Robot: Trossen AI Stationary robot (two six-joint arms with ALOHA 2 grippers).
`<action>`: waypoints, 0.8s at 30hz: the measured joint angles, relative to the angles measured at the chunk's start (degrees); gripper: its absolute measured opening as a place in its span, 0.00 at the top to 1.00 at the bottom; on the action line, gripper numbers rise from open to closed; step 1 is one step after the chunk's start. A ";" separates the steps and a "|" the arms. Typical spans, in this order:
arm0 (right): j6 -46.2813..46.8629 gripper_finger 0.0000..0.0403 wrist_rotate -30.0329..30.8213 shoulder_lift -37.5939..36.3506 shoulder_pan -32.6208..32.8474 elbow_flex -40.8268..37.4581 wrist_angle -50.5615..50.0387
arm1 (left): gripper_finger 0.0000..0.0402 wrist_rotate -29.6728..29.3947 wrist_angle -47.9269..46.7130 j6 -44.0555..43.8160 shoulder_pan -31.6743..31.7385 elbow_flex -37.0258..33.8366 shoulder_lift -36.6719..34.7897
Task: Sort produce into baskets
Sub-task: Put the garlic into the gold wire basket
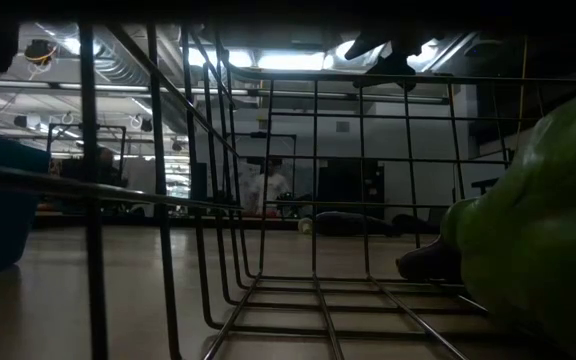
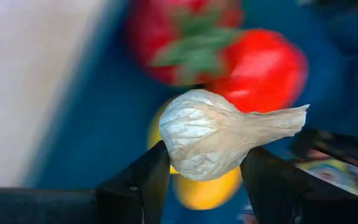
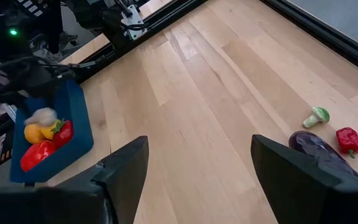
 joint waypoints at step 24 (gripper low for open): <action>0.13 0.30 0.02 0.00 0.00 0.00 0.01 | 0.55 -16.07 55.04 21.65 15.80 0.28 5.11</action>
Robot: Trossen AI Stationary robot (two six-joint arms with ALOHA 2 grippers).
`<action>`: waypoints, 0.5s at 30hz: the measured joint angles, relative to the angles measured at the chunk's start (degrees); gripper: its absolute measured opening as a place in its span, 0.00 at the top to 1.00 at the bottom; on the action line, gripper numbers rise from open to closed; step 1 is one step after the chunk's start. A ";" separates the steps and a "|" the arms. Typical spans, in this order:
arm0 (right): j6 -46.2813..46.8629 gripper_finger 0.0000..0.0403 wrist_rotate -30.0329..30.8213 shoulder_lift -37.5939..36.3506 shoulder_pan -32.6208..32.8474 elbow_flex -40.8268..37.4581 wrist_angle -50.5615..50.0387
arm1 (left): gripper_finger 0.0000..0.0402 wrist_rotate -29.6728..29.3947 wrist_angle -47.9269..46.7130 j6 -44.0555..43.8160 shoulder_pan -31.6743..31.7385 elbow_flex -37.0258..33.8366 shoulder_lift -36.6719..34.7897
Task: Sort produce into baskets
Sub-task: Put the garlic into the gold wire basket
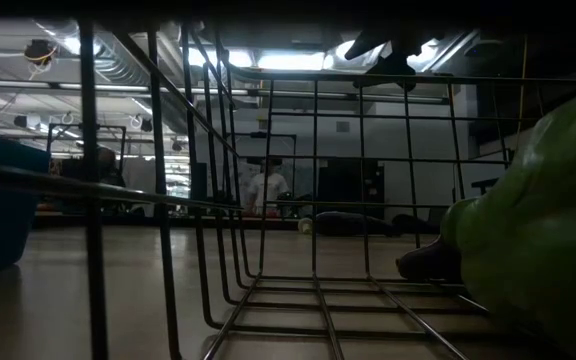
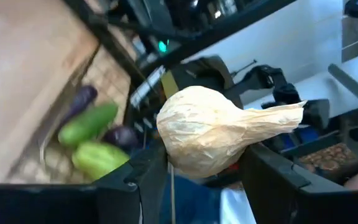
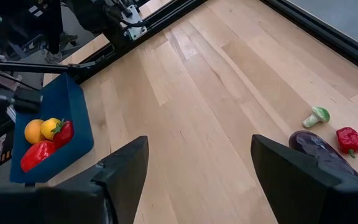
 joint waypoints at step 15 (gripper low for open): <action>-0.02 0.30 -0.02 0.00 0.00 0.00 -0.01 | 0.55 -2.36 5.14 8.92 3.50 9.51 19.47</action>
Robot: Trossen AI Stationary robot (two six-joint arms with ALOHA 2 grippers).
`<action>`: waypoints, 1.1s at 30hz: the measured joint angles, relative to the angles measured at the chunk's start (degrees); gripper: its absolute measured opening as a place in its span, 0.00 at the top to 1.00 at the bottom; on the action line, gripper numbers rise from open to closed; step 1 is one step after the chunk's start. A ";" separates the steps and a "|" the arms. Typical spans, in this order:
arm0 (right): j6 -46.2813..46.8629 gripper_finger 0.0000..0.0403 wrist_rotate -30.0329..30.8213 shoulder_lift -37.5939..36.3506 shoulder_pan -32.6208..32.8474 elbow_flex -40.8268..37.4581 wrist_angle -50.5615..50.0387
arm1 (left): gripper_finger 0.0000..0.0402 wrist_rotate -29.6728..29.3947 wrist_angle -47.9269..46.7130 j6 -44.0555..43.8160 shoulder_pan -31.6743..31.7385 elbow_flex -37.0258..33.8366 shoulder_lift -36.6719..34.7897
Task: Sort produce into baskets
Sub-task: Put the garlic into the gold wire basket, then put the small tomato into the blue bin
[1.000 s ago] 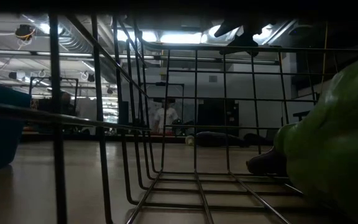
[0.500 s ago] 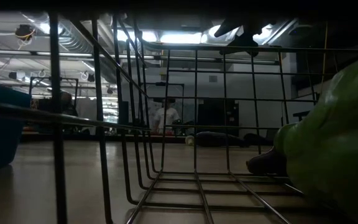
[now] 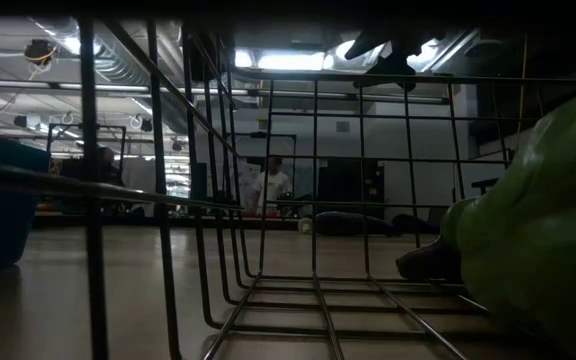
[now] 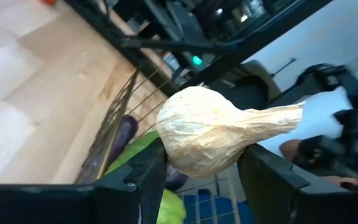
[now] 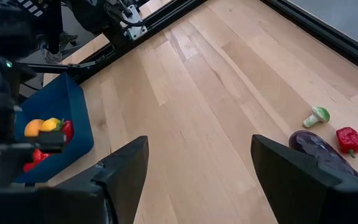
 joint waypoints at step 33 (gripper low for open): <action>-0.14 0.30 0.00 0.02 0.02 0.00 -0.37 | 0.32 5.62 -4.67 -0.93 -0.66 0.85 2.27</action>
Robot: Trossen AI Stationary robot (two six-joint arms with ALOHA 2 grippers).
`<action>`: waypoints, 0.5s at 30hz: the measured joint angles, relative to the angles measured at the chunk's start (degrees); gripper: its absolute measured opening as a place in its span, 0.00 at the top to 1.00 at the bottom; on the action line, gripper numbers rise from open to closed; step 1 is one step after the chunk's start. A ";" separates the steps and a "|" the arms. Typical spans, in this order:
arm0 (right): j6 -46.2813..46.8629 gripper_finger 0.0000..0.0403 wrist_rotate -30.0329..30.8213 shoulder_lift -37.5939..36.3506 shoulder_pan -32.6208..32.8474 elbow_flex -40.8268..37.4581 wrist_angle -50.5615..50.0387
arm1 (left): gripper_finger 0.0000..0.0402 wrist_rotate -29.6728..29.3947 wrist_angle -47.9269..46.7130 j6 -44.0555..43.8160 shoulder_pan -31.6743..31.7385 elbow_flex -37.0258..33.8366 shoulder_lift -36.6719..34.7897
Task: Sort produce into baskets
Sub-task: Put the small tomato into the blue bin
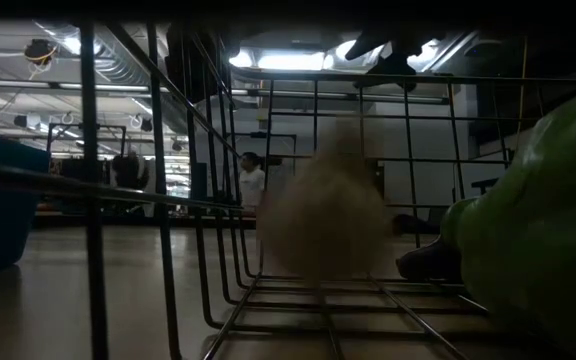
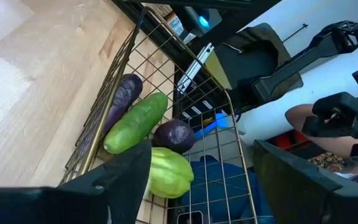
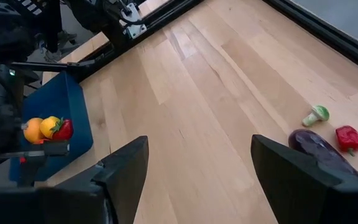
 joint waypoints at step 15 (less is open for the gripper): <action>-13.49 0.30 8.66 -6.60 -0.36 0.04 -25.82 | 0.32 0.13 1.82 -5.85 -0.79 0.00 -0.04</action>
